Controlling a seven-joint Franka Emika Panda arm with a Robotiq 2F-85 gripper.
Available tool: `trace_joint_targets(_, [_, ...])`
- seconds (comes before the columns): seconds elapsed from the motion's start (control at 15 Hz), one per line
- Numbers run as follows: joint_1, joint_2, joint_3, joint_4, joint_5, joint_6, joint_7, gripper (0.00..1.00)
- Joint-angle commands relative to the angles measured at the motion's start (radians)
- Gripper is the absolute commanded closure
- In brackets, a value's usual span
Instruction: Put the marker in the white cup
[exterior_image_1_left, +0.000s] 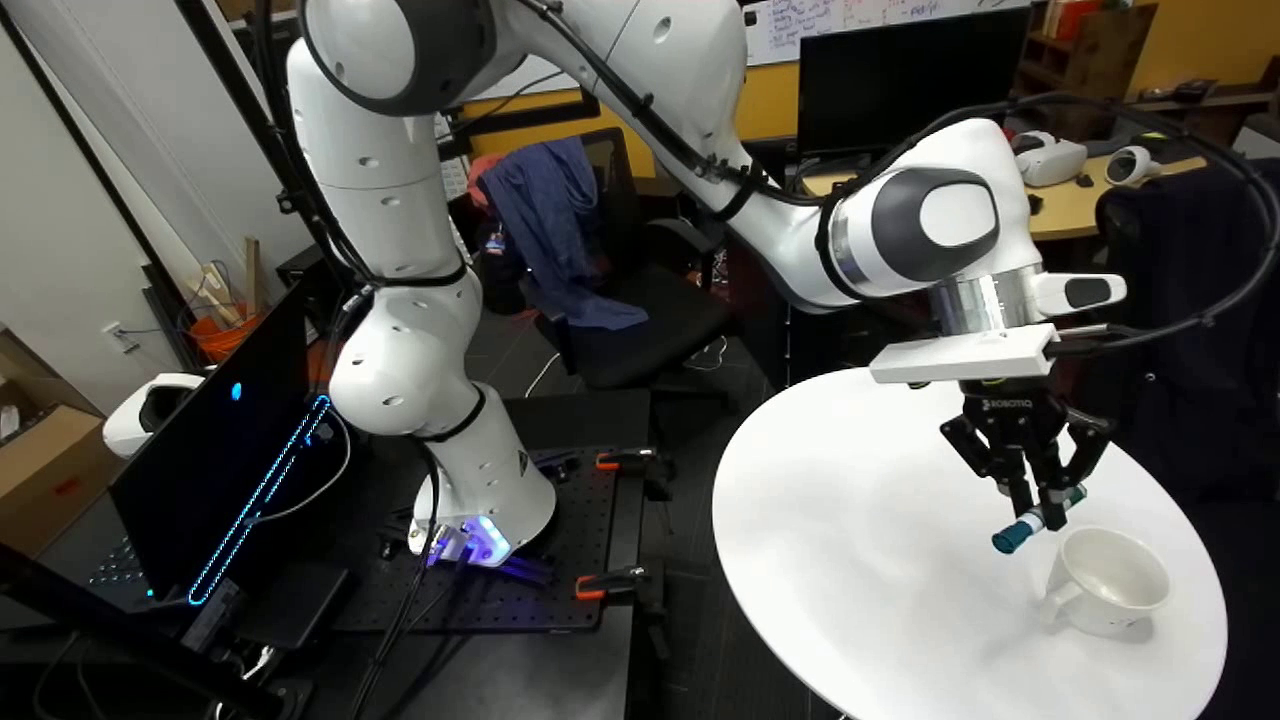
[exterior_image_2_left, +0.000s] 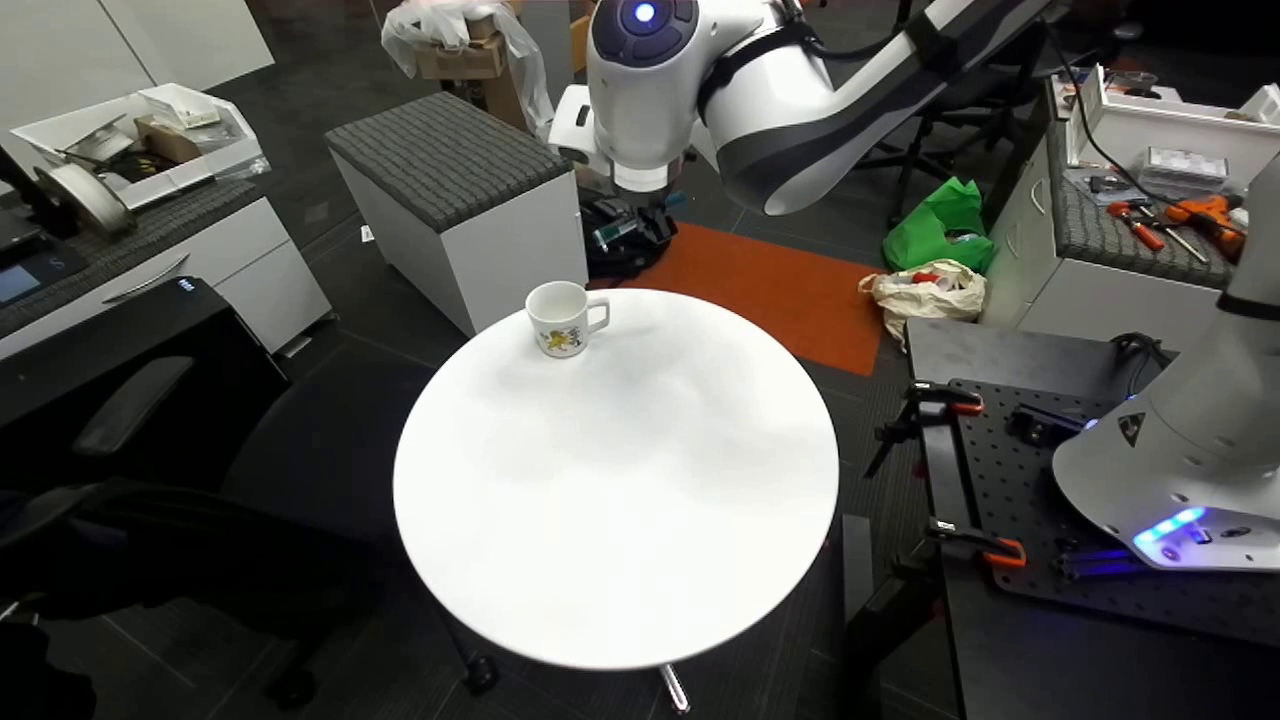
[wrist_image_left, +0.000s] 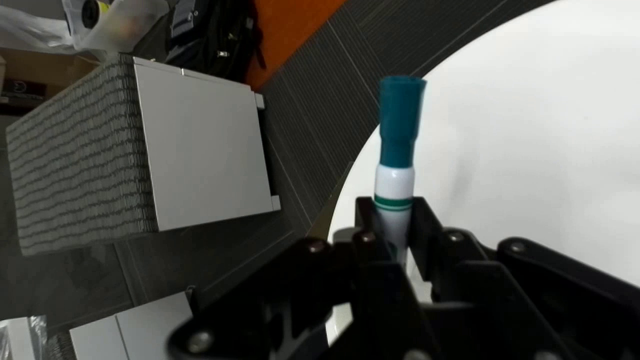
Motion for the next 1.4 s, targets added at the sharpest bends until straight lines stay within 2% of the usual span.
trace_joint_targets(0.0, [-0.035, -0.031, 0.039, -0.003, -0.008, -0.101, -0.096, 0.95])
trace_joint_targets(0.27, [-0.052, -0.002, 0.063, 0.035, 0.005, -0.169, -0.211, 0.95])
trace_joint_targets(0.53, [-0.049, 0.047, 0.078, 0.087, -0.029, -0.142, -0.192, 0.95])
trace_joint_targets(0.6, [-0.042, 0.063, 0.074, 0.104, -0.084, -0.125, -0.15, 0.95])
trace_joint_targets(1.0, [-0.045, 0.166, 0.083, 0.224, -0.194, -0.146, -0.172, 0.95])
trace_joint_targets(1.33, [-0.047, 0.249, 0.091, 0.292, -0.216, -0.171, -0.236, 0.95])
